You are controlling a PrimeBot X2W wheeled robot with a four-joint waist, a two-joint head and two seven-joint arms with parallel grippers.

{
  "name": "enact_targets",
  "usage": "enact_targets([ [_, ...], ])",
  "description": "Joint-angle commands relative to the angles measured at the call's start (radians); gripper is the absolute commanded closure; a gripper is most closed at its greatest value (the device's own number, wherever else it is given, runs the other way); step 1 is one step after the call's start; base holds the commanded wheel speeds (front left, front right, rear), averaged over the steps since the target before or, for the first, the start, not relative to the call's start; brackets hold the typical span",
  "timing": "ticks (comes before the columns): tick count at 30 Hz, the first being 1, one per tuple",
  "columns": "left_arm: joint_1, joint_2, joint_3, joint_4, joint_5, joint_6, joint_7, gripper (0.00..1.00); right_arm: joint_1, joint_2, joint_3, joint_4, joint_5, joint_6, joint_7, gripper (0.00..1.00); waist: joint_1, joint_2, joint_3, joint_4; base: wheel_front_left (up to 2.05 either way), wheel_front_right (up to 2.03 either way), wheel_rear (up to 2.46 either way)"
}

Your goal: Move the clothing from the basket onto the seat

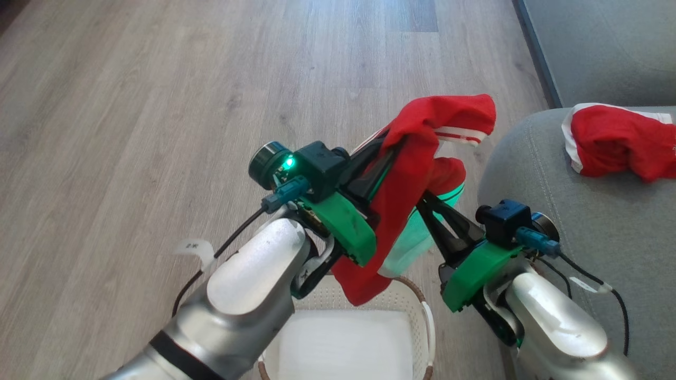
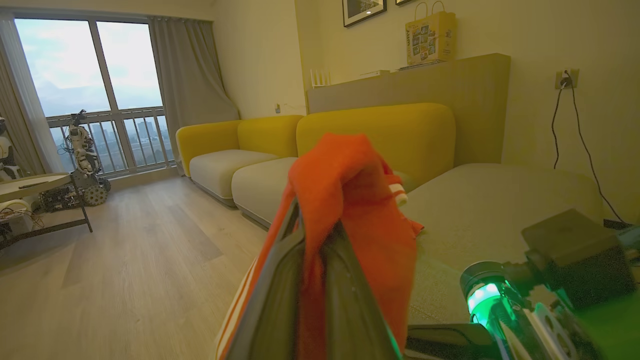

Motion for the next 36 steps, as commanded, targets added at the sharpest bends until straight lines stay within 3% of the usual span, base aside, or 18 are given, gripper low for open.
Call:
enact_targets([
  [1,-0.065,0.015,0.043,-0.018,-0.012,0.014,-0.011,1.00,-0.052,0.008,-0.006,-0.026,-0.008,0.000,-0.007,0.86,0.0001,0.0000,0.002,-0.003,0.00,0.00,0.00],
  [3,-0.062,0.018,0.048,-0.009,-0.016,0.019,-0.012,1.00,-0.044,0.013,-0.025,-0.027,-0.013,0.000,-0.007,0.84,0.0001,0.0000,0.004,-0.007,0.00,0.00,0.00],
  [7,-0.056,0.028,0.062,0.015,-0.023,0.029,-0.014,1.00,-0.016,0.027,-0.066,-0.038,-0.032,0.000,-0.007,0.55,0.0001,0.0000,0.009,-0.018,0.00,0.00,0.00],
  [9,-0.055,0.033,0.070,0.027,-0.026,0.033,-0.015,1.00,0.001,0.031,-0.089,-0.045,-0.045,0.000,-0.007,0.00,0.0001,0.0000,0.012,-0.024,0.00,0.00,0.00],
  [20,-0.039,0.062,0.116,0.065,-0.029,0.059,-0.021,1.00,0.117,0.063,-0.240,-0.121,-0.155,0.000,-0.007,0.00,0.0001,0.0000,0.024,-0.061,0.00,0.00,0.00],
  [26,-0.024,0.071,0.145,0.080,-0.026,0.074,-0.022,1.00,0.209,0.104,-0.360,-0.198,-0.242,0.000,-0.007,0.00,0.0001,0.0000,0.028,-0.077,0.00,0.00,0.00],
  [36,0.024,0.076,0.199,0.084,-0.004,0.085,-0.023,1.00,0.361,0.157,-0.474,-0.328,-0.330,0.000,-0.007,0.00,0.0001,0.0000,0.031,-0.090,0.00,0.00,0.00],
])
